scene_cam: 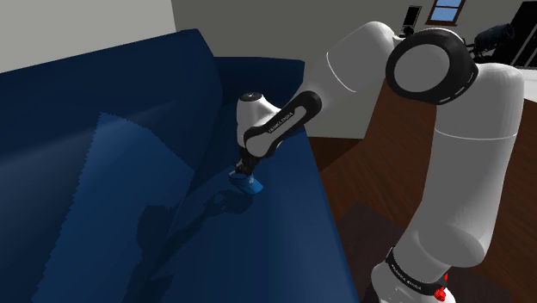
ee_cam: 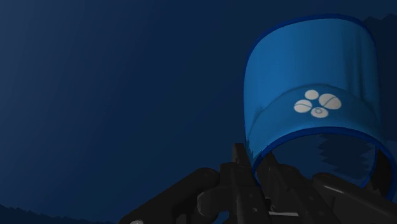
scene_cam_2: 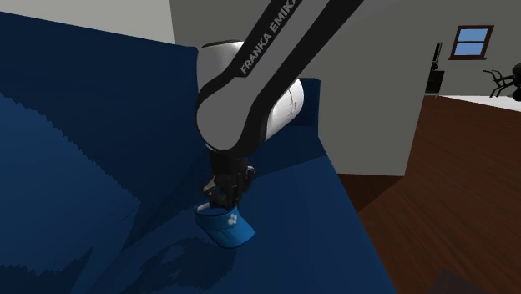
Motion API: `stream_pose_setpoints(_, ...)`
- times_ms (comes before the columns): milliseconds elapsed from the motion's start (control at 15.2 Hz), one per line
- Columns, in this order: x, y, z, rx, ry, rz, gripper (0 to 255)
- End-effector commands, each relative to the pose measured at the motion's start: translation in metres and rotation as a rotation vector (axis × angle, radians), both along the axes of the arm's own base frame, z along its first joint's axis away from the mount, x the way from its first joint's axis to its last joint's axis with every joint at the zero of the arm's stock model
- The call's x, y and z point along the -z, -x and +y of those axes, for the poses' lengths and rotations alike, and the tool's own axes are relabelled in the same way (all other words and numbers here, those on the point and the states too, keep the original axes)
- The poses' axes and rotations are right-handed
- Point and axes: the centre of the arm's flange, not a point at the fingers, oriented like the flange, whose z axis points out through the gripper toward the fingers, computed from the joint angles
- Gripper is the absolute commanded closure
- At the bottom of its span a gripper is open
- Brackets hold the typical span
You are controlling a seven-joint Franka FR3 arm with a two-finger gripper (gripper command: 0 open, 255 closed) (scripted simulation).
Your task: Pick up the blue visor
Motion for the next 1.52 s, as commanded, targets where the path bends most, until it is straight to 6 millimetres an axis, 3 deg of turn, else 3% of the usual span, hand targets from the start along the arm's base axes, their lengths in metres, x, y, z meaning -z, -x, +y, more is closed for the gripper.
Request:
stream_pose_setpoints(0, 0.0, 0.0, 0.0, 0.0, 0.0, 0.0, 255)
stream_pose_setpoints(330, 0.0, 0.0, 0.0, 0.0, 0.0, 0.0, 255)
stream_pose_setpoints(1320, -0.079, 0.0, 0.0, 0.0, 0.0, 0.0, 255)
stream_pose_setpoints(1452, -0.08, 0.0, 0.0, 0.0, 0.0, 0.0, 255)
